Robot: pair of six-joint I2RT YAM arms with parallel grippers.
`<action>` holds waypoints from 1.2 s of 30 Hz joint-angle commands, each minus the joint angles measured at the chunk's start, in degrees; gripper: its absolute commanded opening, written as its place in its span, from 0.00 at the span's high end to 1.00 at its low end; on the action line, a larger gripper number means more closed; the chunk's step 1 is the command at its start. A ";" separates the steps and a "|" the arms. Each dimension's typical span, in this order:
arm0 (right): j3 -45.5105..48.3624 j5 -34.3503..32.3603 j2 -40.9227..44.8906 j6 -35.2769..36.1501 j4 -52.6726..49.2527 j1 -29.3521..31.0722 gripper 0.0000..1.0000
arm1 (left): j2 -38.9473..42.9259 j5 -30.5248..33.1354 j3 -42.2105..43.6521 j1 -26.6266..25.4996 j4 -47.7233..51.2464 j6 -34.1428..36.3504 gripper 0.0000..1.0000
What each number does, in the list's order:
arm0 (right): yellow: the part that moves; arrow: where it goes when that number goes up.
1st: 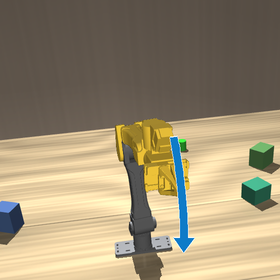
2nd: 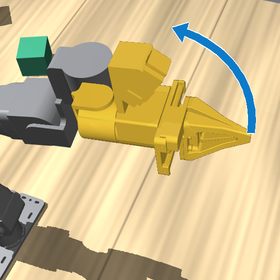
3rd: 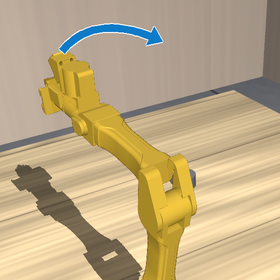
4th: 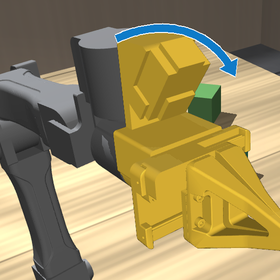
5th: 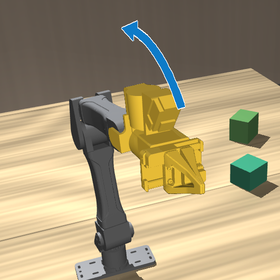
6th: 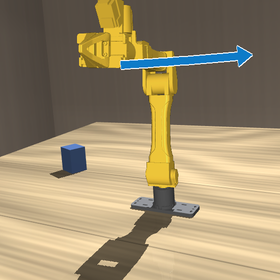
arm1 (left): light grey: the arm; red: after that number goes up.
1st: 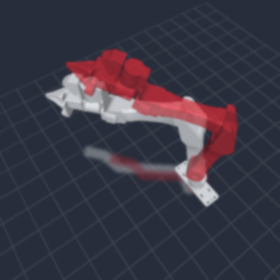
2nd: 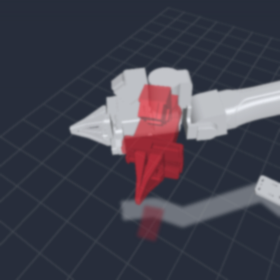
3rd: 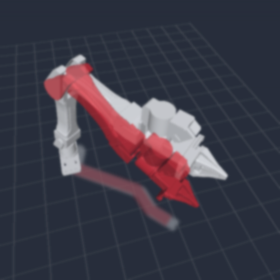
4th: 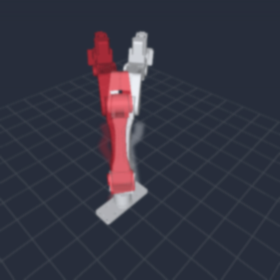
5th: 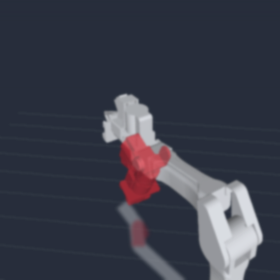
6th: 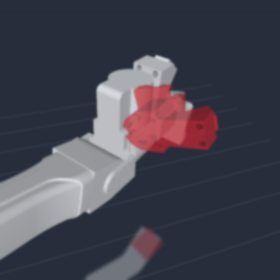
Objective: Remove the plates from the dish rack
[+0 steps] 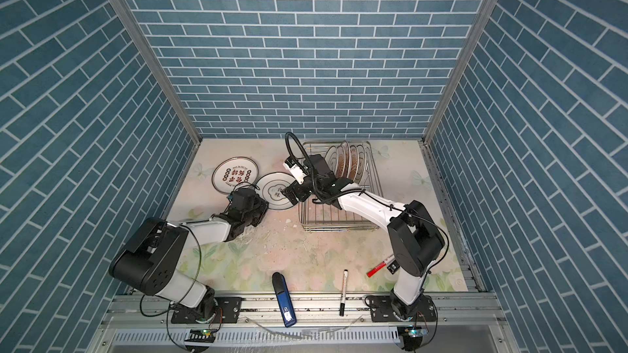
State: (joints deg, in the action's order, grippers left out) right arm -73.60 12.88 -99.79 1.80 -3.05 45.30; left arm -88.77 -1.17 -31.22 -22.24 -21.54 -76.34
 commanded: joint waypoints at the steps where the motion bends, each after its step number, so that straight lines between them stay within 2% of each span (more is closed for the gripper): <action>1: -0.68 1.00 0.82 0.43 -1.43 -0.15 0.03 | -0.38 1.22 0.50 0.56 -0.37 0.05 0.86; 8: -1.40 0.54 0.10 0.40 -2.44 -0.08 0.03 | -1.87 0.98 0.46 0.87 -0.75 0.48 0.85; 15: -0.97 0.35 0.38 0.45 -2.05 -0.11 0.03 | -2.53 1.25 0.55 1.50 -0.56 0.77 0.79; 18: -0.76 -0.04 0.54 0.51 -2.05 -0.19 0.03 | -3.83 -1.04 -0.63 2.72 -0.51 1.52 0.78; 20: -0.58 -0.14 0.64 0.49 -1.96 -0.09 0.03 | -3.62 -0.48 0.11 2.50 -2.61 1.28 0.78; 25: -0.14 -1.00 1.17 0.61 -1.92 -0.10 0.03 | -2.66 0.92 0.16 2.46 -0.39 1.57 0.77; 28: 0.38 -1.89 1.76 0.36 -1.29 -0.12 0.03 | -2.07 1.37 0.28 2.46 -1.19 1.84 0.70; 33: 3.28 -5.50 4.83 -0.92 2.93 -0.19 0.02 | 1.97 4.41 -0.60 2.46 5.17 3.52 0.54; 36: 3.83 -7.52 6.78 -1.72 3.12 -0.72 0.01 | 5.85 6.81 -0.51 2.43 8.87 4.08 0.51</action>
State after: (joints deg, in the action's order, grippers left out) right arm -70.65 8.60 -96.68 1.63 -2.52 45.19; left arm -86.54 1.93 -31.03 -20.10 -17.93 -73.84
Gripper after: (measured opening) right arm 0.986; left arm 0.489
